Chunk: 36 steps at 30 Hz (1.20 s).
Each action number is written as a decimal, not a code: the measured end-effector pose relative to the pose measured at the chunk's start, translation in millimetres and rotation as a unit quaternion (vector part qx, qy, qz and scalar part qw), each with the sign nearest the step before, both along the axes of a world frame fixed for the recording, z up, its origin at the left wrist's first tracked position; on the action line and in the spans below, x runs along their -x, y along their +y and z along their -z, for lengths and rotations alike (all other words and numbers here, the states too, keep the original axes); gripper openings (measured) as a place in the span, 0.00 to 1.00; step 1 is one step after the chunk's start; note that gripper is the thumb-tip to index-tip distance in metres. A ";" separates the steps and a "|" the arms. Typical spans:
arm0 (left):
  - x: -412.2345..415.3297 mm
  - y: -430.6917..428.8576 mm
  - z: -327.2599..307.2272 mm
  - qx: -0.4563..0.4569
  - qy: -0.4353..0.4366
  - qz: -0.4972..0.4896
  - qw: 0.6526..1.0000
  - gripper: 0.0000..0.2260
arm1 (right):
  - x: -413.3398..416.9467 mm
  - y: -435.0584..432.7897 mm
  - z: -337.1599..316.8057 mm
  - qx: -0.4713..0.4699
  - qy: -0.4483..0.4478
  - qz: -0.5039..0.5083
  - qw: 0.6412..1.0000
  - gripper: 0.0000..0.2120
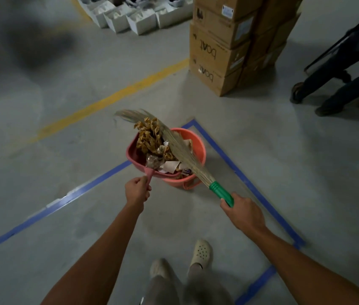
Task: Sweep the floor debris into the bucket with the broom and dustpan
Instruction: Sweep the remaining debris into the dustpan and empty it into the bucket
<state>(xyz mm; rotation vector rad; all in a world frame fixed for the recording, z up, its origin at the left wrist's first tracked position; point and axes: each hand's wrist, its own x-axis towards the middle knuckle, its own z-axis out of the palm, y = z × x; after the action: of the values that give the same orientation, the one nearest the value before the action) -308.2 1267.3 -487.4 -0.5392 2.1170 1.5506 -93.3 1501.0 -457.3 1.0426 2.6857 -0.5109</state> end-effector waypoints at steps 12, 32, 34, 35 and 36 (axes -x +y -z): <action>85.0 98.5 109.0 0.149 -0.014 0.172 0.974 0.26 | 85.7 60.7 102.1 0.006 -0.092 -0.001 0.996 0.16; 134.8 121.0 84.3 0.291 0.029 0.314 0.903 0.13 | 118.1 60.5 75.5 -0.017 -0.111 0.078 0.991 0.17; 128.4 114.3 75.5 0.288 0.034 0.319 0.902 0.18 | 118.7 55.7 65.2 0.010 -0.087 0.094 0.992 0.16; 123.8 110.0 69.1 0.289 0.044 0.317 0.902 0.19 | 118.8 52.3 59.3 0.025 -0.077 0.100 0.992 0.16; 119.5 106.2 63.3 0.288 0.057 0.317 0.902 0.19 | 118.9 48.6 53.6 0.038 -0.066 0.105 0.992 0.16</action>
<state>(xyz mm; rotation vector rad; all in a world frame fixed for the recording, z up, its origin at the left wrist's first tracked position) -427.7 1373.5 -550.7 0.0872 2.4902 0.6019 -212.3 1549.6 -510.9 1.2978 2.4365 -0.5556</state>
